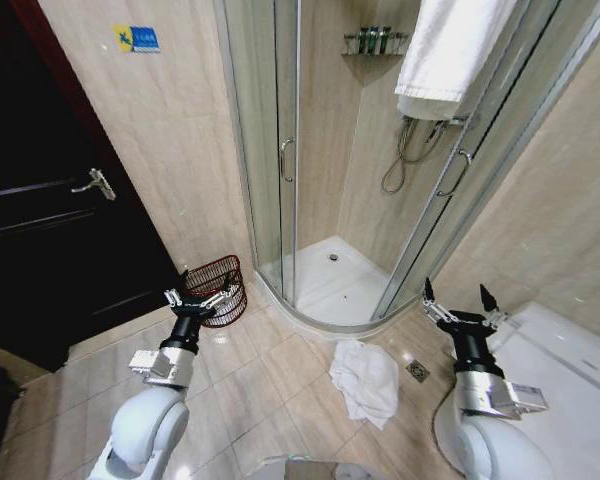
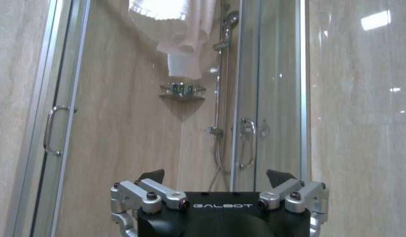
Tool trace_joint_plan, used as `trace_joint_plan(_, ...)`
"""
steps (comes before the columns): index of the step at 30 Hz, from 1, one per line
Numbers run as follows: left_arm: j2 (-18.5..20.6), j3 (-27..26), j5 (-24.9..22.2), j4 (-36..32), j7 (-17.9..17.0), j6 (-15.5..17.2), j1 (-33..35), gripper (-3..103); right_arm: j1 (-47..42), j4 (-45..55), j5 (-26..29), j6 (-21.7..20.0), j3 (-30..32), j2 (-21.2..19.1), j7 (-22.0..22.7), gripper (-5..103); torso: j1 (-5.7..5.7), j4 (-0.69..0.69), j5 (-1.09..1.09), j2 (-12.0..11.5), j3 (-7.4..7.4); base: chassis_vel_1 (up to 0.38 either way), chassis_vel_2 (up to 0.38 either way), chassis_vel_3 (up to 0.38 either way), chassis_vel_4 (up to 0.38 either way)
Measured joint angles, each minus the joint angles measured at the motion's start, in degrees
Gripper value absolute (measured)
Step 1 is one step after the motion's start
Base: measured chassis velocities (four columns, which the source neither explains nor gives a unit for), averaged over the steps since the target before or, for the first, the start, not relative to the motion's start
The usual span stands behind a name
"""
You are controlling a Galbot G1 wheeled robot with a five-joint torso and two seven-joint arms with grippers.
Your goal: Discard the used towel into the hamper.
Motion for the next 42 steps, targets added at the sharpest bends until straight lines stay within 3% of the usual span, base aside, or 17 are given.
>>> trace_joint_plan(9,0.27,0.22,-0.16,0.48,0.3,-0.09,-0.15,100,0.73,0.3,-0.25,-0.95,-0.15,0.1,0.05,100,1.11,0.0,0.0,2.4,1.31,0.0,0.0,0.0,0.0)
trace_joint_plan(12,0.68,0.92,-1.37,1.21,0.53,-2.17,-0.27,100,0.73,-0.2,-0.63,-0.69,-0.15,0.25,0.07,100,1.65,0.0,0.0,3.64,2.0,0.0,0.0,0.0,0.0)
trace_joint_plan(21,0.74,0.64,-2.82,2.64,0.4,-4.03,-1.01,100,4.93,-2.6,-0.59,-1.63,-0.03,-1.18,0.38,100,1.93,-0.01,0.0,4.29,2.38,0.0,0.0,0.0,0.0)
trace_joint_plan(25,0.94,0.18,-3.05,3.7,0.92,-5.41,-0.97,100,12.63,-3.73,2.48,-6.05,-0.3,-7.26,1.57,100,1.9,0.0,0.01,4.18,2.33,0.0,0.0,0.0,0.0)
trace_joint_plan(26,0.94,0.18,-3.05,3.7,0.92,-5.41,-0.97,100,12.63,-3.73,2.48,-6.05,-0.3,-7.26,1.57,100,1.9,0.0,0.01,4.18,2.33,0.0,0.0,0.0,0.0)
trace_joint_plan(30,0.41,0.68,-2.27,5.41,1.46,-6.21,-0.89,100,23.04,-9.17,8.13,-3.32,-2.19,-15.33,2.55,100,1.82,0.0,0.02,4.0,2.24,0.0,0.0,0.0,0.0)
trace_joint_plan(32,0.31,0.91,-1.99,5.69,1.5,-6.24,-0.91,100,26.14,-10.57,9.48,-3.16,-2.52,-17.44,2.69,100,1.8,0.02,0.02,3.96,2.22,0.0,0.0,0.0,0.0)
trace_joint_plan(35,0.31,1.34,-1.65,6.17,1.65,-6.31,-1.19,100,30.1,-11.68,11.78,-4.51,-2.67,-20.87,2.81,100,1.79,0.01,0.03,3.9,2.19,0.0,0.0,0.0,0.0)
trace_joint_plan(38,0.31,2.61,-1.09,7.82,2.0,-6.31,-2.25,100,38.04,-14.74,18.11,-7.31,-3.16,-28.54,3.44,100,1.72,-0.01,0.03,3.81,2.12,0.0,0.0,0.0,0.0)
trace_joint_plan(39,0.31,2.61,-1.09,7.82,2.0,-6.31,-2.25,100,38.04,-14.74,18.11,-7.31,-3.16,-28.54,3.44,100,1.72,-0.01,0.03,3.81,2.12,0.0,0.0,0.0,0.0)
trace_joint_plan(42,0.4,4.94,-0.68,10.03,1.95,-5.97,-4.64,100,46.68,-19.28,23.53,-7.08,-3.41,-35.31,3.36,100,1.69,0.04,0.04,3.73,2.09,0.0,0.0,0.0,0.0)
